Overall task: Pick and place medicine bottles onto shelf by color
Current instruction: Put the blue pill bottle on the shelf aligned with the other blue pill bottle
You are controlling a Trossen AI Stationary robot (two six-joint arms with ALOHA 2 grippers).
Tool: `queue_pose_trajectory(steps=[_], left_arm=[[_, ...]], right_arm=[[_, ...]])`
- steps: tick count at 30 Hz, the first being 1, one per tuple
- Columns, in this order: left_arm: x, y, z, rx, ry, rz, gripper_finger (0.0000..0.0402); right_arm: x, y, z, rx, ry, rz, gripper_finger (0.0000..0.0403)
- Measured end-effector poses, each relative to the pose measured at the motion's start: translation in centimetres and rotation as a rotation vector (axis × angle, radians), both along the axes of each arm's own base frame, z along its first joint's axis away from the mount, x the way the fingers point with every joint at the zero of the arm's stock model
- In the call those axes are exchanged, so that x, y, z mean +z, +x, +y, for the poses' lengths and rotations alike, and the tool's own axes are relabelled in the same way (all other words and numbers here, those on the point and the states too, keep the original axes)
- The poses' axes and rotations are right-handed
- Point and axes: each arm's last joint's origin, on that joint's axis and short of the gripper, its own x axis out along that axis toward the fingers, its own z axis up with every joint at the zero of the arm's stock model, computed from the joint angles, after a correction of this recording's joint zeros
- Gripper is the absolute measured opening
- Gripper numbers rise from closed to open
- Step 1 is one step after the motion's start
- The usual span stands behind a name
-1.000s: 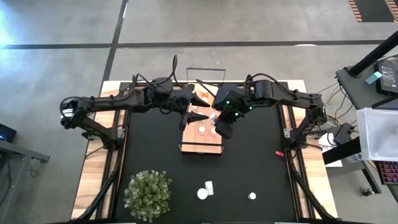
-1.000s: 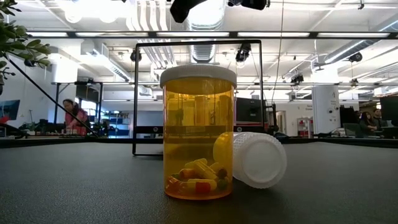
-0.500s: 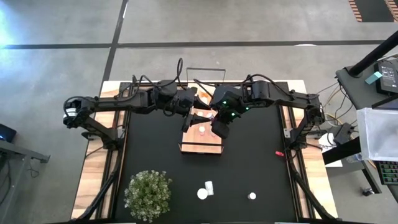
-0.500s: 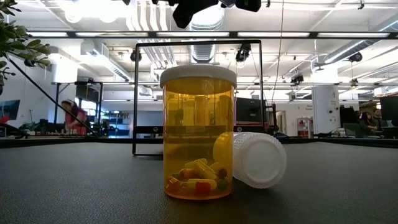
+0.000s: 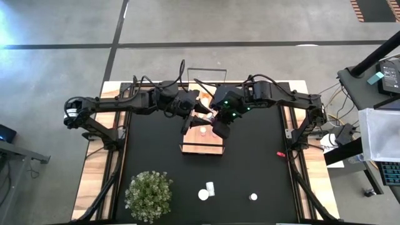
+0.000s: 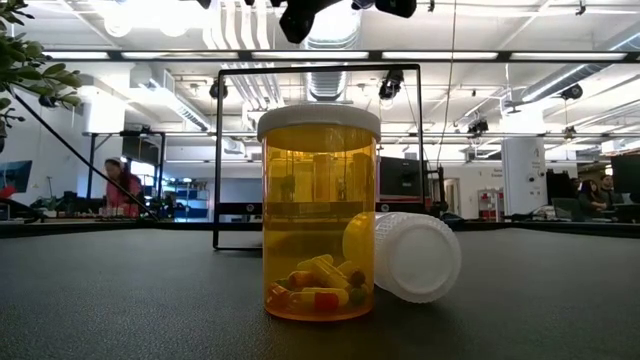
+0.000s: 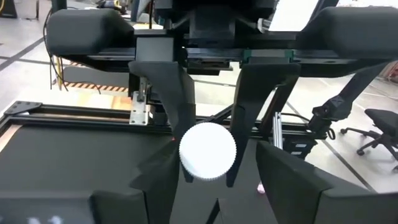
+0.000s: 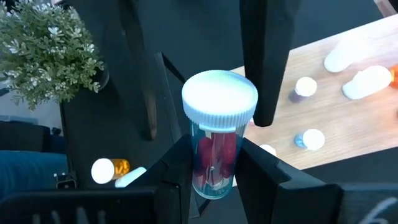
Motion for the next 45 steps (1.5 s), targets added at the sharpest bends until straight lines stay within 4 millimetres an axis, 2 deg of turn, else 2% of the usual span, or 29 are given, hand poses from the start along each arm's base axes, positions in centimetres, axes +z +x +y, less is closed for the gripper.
queue_pose_trajectory(steps=[8, 19, 28, 32, 40, 45], left_arm=[[0.0, 0.0, 0.0, 0.000, 0.001, -0.002, 0.0166], [0.0, 0.0, 0.0, 0.001, 0.004, -0.002, 0.0104], [0.0, 0.0, 0.0, -0.008, 0.002, 0.000, 0.0098], [0.0, 0.0, -0.1, -0.013, 0.001, 0.000, 0.0098], [0.0, 0.0, -0.3, -0.023, 0.000, -0.002, 0.0097], [-0.1, 0.0, -0.3, -0.023, -0.001, 0.005, 0.0097]], right_arm=[[0.0, 0.0, 0.0, 0.003, -0.003, 0.000, 0.0089], [0.0, 0.0, 0.0, 0.007, -0.004, 0.000, 0.0089], [0.0, 0.0, 0.0, 0.017, -0.012, -0.002, 0.0090], [0.0, 0.0, 0.0, 0.018, -0.013, -0.002, 0.0111], [0.3, -0.2, 0.0, 0.015, -0.016, 0.001, 0.0186], [1.9, -1.8, -0.3, 0.005, -0.017, 0.043, 0.0212]])
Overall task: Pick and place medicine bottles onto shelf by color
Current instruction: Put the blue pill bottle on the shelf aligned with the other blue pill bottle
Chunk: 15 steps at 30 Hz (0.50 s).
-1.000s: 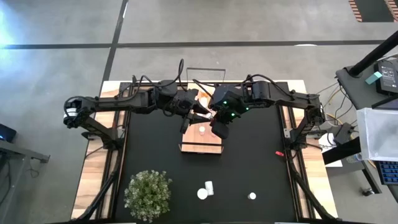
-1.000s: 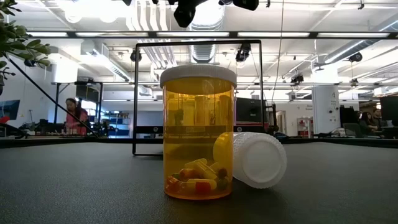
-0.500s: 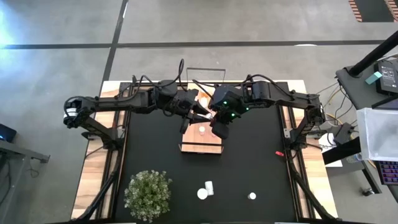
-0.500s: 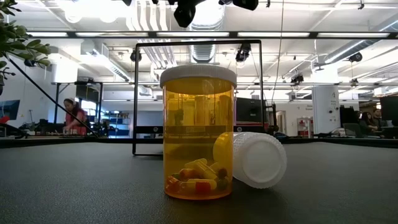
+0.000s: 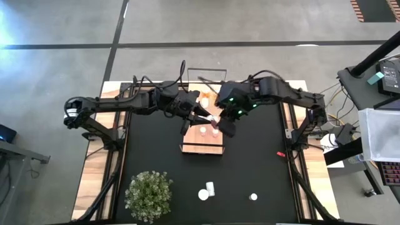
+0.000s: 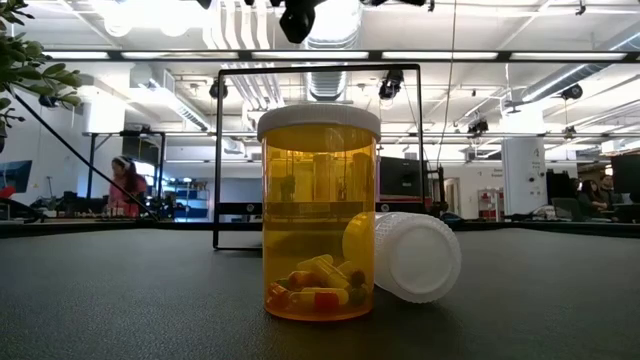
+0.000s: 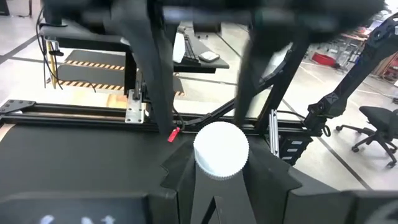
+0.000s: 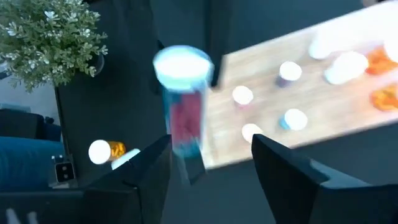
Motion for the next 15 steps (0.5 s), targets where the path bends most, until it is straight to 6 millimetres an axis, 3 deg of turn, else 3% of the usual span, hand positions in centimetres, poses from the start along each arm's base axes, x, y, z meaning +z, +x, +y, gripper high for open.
queue_pose_trajectory(steps=[8, 15], left_arm=[[-0.4, -0.4, 0.4, 0.013, 0.006, 0.051, 0.0097], [-0.6, -3.7, 2.2, 0.180, 0.060, 0.266, 0.0097]], right_arm=[[3.9, -2.9, -0.3, -0.055, -0.051, -0.063, 0.0211], [4.9, -4.1, -0.2, -0.064, -0.066, -0.085, 0.0203]])
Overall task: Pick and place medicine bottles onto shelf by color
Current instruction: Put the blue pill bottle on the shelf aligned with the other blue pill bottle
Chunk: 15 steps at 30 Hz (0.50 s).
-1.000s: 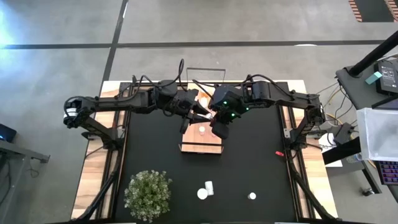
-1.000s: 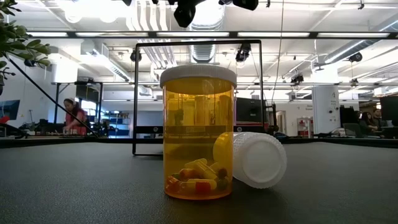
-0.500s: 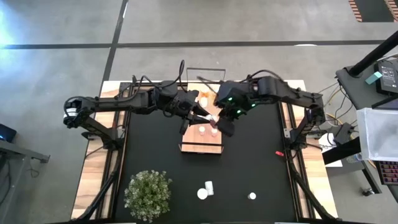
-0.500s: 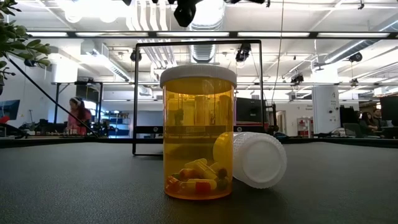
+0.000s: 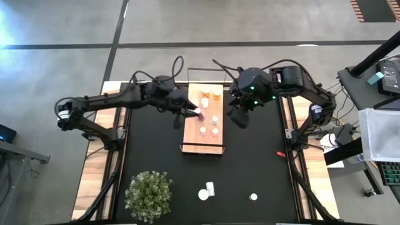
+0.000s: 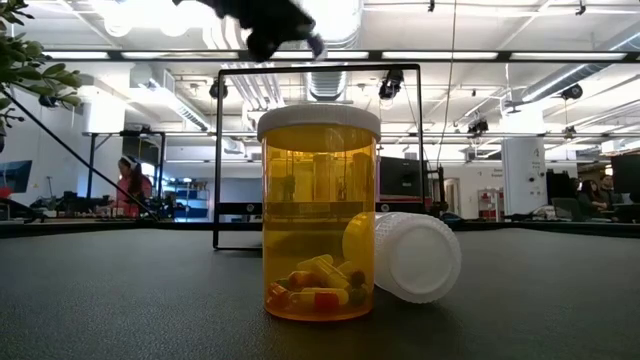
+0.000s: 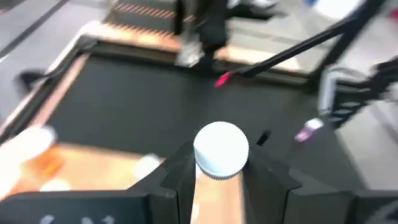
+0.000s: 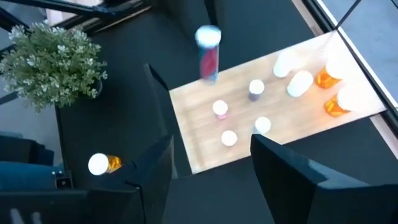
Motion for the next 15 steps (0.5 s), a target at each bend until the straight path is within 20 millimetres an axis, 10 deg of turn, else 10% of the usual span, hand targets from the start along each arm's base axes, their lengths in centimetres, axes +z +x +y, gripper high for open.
queue_pose_trajectory(steps=[15], left_arm=[[-7.6, -1.7, 0.5, 0.234, 0.072, 0.194, 0.0096]], right_arm=[[-1.1, 0.0, -0.1, -0.008, -0.051, 0.083, 0.0203]])
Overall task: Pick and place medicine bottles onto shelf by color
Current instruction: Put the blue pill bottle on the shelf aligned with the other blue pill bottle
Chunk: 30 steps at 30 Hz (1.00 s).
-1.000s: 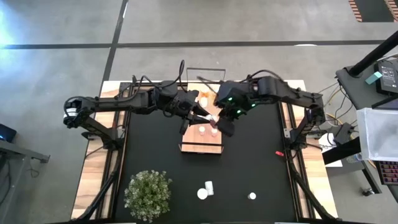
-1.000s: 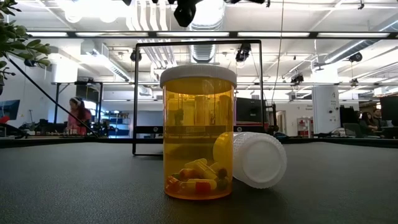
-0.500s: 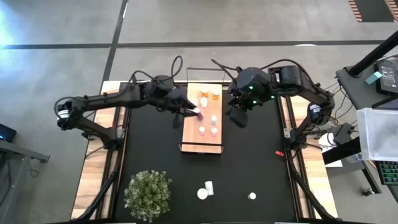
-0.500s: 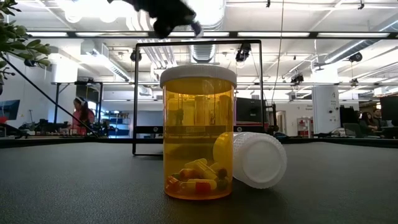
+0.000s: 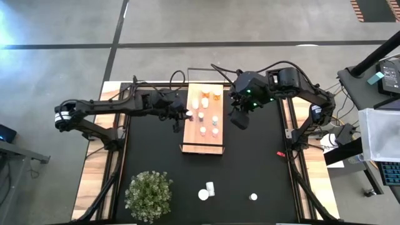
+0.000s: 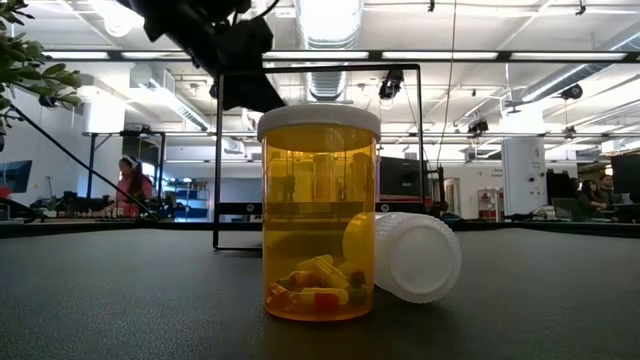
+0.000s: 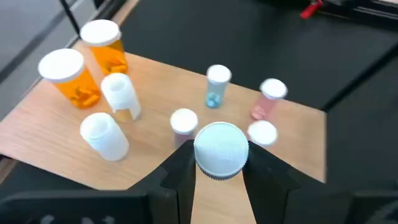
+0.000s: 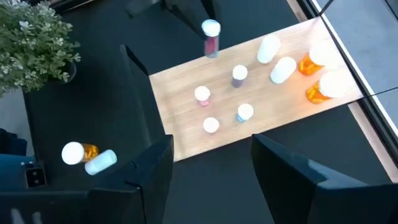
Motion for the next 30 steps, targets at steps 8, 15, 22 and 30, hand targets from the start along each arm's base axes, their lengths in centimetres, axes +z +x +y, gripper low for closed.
queue_pose_trajectory(steps=[8, 15, 22, 30], left_arm=[[-3.1, 0.1, 0.1, 0.011, 0.012, 0.007, 0.0096], [-4.9, 1.3, 0.5, 0.045, 0.022, 0.079, 0.0096], [-5.6, 2.2, 0.9, 0.077, 0.058, 0.118, 0.0096], [-6.2, 2.4, 1.1, 0.101, 0.098, 0.151, 0.0096]], right_arm=[[0.0, 0.0, 0.0, 0.000, -0.001, 0.003, 0.0203], [0.0, -0.1, 0.0, 0.012, -0.010, 0.005, 0.0203], [0.0, -0.1, 0.0, 0.022, -0.017, 0.007, 0.0203], [0.0, -0.1, 0.0, 0.029, -0.022, 0.009, 0.0203]])
